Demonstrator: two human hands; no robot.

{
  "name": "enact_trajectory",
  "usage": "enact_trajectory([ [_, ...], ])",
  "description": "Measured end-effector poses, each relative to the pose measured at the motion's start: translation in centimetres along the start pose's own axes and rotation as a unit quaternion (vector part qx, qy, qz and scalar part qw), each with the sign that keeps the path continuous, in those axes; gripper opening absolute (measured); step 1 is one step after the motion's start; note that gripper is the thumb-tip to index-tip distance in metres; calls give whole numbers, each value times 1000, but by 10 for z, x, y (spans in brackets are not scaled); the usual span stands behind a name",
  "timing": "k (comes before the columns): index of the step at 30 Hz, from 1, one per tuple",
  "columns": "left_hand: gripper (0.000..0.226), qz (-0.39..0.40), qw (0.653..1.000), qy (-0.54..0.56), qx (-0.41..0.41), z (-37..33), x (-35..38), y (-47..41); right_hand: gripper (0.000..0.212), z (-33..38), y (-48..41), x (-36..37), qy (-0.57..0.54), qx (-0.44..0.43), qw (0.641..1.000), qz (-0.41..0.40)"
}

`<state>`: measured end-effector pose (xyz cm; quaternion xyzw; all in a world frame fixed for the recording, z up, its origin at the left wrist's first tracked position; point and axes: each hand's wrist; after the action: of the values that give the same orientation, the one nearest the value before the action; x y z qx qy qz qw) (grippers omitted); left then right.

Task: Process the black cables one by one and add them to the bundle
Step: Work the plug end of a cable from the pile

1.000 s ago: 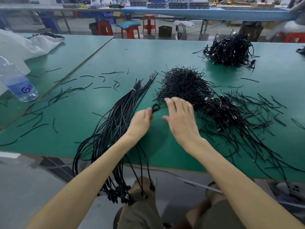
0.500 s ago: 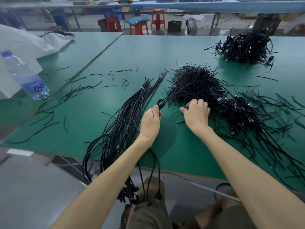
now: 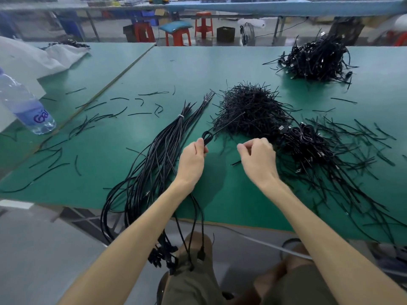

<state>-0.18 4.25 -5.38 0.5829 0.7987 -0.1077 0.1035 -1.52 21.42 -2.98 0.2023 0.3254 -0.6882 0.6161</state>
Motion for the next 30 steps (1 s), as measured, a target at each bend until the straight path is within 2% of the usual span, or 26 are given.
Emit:
enact_trajectory([
  [3,45,13,998,-58,23,1,2,0,14,11,23,5,-145,-4,989,38],
  [7,45,11,995,-89,33,2,3,0,13,16,41,24,-192,-26,980,33],
  [11,45,5,996,-82,39,1,1,1,11,16,47,31,-222,-59,972,41],
  [14,45,7,997,-64,32,1,1,0,11,14,47,27,-246,-58,967,18],
  [19,45,10,998,-59,37,1,1,2,13,10,42,25,-286,12,957,54],
  [30,39,90,990,-52,90,1,-2,7,14,9,41,28,-248,17,966,64],
])
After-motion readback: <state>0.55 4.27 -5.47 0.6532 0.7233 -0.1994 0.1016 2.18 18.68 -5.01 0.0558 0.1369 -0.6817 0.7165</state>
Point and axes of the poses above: each hand's wrist, its own y-axis away from the middle knuckle, its own x-axis out of the palm, z = x × y
